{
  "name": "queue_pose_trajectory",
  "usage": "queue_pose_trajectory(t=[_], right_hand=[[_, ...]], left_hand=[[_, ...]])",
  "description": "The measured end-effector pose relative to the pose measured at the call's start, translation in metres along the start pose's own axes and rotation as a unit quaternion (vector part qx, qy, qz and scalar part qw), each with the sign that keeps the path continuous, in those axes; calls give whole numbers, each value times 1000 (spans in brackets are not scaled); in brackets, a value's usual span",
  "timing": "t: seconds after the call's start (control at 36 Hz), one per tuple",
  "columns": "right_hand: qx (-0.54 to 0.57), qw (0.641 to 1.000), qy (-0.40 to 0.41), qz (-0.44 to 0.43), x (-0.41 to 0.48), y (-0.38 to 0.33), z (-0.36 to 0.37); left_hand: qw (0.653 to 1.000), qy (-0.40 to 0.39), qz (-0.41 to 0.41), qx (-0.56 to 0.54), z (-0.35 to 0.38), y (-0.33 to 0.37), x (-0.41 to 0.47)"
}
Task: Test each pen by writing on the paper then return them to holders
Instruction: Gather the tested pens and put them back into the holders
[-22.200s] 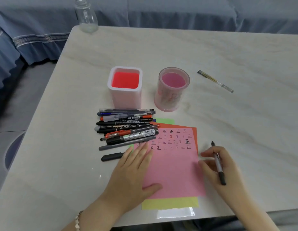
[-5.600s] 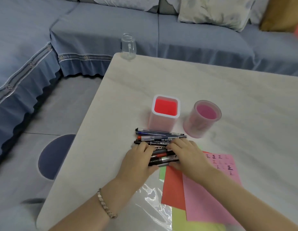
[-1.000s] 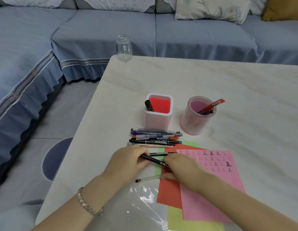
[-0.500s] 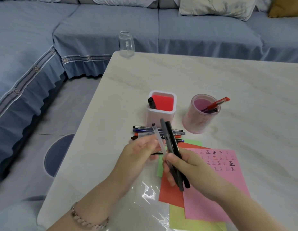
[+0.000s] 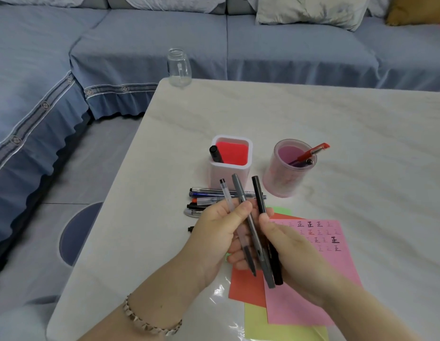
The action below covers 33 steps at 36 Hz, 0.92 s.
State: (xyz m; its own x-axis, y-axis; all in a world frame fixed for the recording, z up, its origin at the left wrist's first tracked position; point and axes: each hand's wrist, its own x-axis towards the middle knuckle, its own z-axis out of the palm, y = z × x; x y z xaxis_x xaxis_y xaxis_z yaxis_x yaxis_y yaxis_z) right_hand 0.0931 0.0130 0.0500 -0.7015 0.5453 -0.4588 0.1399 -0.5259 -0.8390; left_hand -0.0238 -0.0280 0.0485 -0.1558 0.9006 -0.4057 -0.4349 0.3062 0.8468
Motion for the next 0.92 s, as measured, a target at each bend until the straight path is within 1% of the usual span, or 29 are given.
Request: queue_pose_trajectory(t=[0.14,0.25,0.31,0.39,0.44,0.47,0.53,0.58,0.61,0.67,0.75,0.81,0.86,0.92], right_hand=[[62,997,-2,45,-1,-4,-1],[78,996,-16,51,2,-6,0],[63,997,-19,50,4,-4,0],[65,997,4,46,8,-2,-1],[76,995,52,35,12,-1,-1],[48,995,90,20,14,-1,-1],[-79,981,174,-25,17,-6,-2],[-195,947,237,-98,22,-19,-4],[-231,929,252,-143,25,-27,-5],[-275,905,251,-205,34,-43,-8],[-292,888,246,-255,55,-69,-12],[-305,873,247,-289,70,-86,-9],[-335,861,244,-294,87,-95,-7],[-402,844,252,-253,104,-96,-5]], left_hand=[[999,41,-9,-5,-1,1,3],[997,44,-7,55,-2,2,5],[997,37,-8,73,-3,2,6],[997,43,5,67,-3,4,5],[996,70,33,32,-4,6,6],[994,90,56,20,-6,6,7],[987,121,100,27,-12,7,9],[982,135,121,46,-21,9,9],[981,143,123,55,-25,10,10],[976,157,127,76,-33,11,11],[970,170,133,108,-41,12,13],[971,178,123,104,-45,13,13],[977,179,105,57,-46,16,12],[981,171,93,18,-47,19,11]])
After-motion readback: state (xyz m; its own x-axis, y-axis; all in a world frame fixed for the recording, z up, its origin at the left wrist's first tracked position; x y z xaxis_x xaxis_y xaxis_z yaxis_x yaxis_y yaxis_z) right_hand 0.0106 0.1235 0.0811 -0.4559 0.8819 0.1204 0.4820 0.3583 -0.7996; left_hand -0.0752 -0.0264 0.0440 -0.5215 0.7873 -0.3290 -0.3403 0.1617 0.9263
